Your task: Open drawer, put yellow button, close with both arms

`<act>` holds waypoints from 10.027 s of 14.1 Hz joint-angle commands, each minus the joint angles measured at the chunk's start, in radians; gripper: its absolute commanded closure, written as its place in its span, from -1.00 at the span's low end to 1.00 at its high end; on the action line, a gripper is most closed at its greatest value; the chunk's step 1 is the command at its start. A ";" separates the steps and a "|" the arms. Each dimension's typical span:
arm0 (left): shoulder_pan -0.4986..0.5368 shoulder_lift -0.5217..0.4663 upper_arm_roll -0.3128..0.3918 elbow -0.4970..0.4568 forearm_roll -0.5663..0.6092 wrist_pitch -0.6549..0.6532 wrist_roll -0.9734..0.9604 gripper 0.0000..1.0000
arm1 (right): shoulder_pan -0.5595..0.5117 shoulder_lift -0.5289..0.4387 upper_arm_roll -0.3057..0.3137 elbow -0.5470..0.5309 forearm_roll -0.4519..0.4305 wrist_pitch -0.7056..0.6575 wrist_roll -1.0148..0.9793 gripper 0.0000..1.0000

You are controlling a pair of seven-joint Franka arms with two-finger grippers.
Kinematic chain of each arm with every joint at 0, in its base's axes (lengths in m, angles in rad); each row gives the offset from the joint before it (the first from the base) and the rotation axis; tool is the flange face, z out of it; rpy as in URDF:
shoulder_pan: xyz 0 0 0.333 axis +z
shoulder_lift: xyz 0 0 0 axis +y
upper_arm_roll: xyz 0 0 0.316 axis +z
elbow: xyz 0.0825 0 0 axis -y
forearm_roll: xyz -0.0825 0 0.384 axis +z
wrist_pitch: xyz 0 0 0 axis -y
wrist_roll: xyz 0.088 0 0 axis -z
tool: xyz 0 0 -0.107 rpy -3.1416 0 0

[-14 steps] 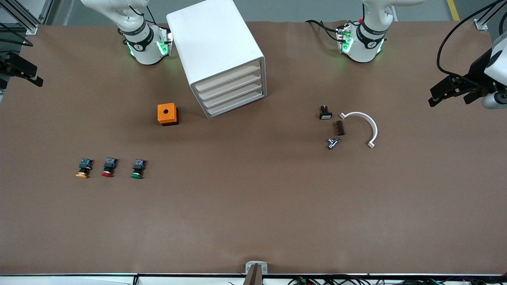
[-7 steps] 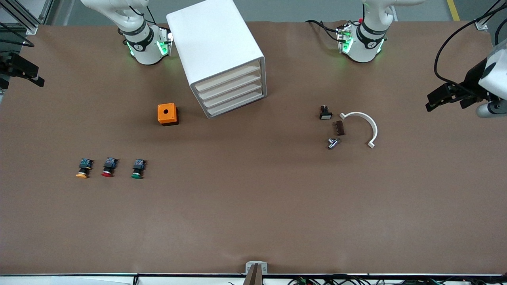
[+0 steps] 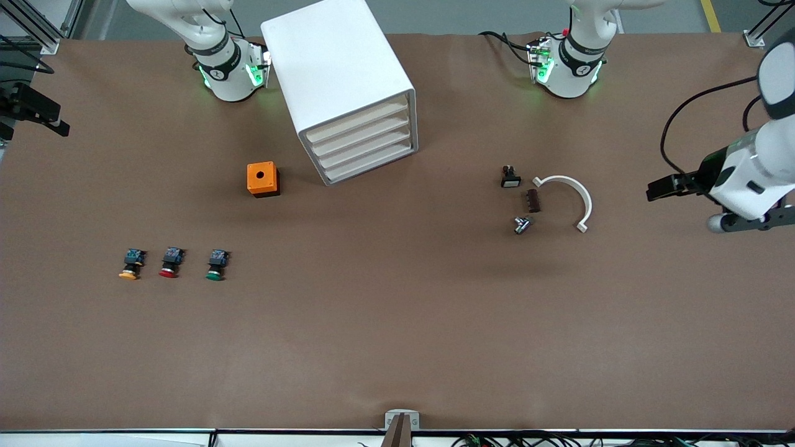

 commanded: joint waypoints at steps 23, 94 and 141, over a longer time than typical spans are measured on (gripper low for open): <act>-0.449 0.617 -0.113 0.289 -0.919 -0.370 -2.017 -0.72 | 0.002 -0.035 0.010 -0.021 0.005 0.000 0.053 -1.00; -0.323 0.516 -0.078 0.452 -0.676 -0.200 -0.995 -1.00 | 0.532 0.037 0.057 -0.339 0.156 0.362 1.428 1.00; -0.711 0.499 -0.129 0.372 -0.059 0.250 -0.927 -1.00 | -0.020 0.281 0.048 0.210 -0.064 -0.063 0.040 -1.00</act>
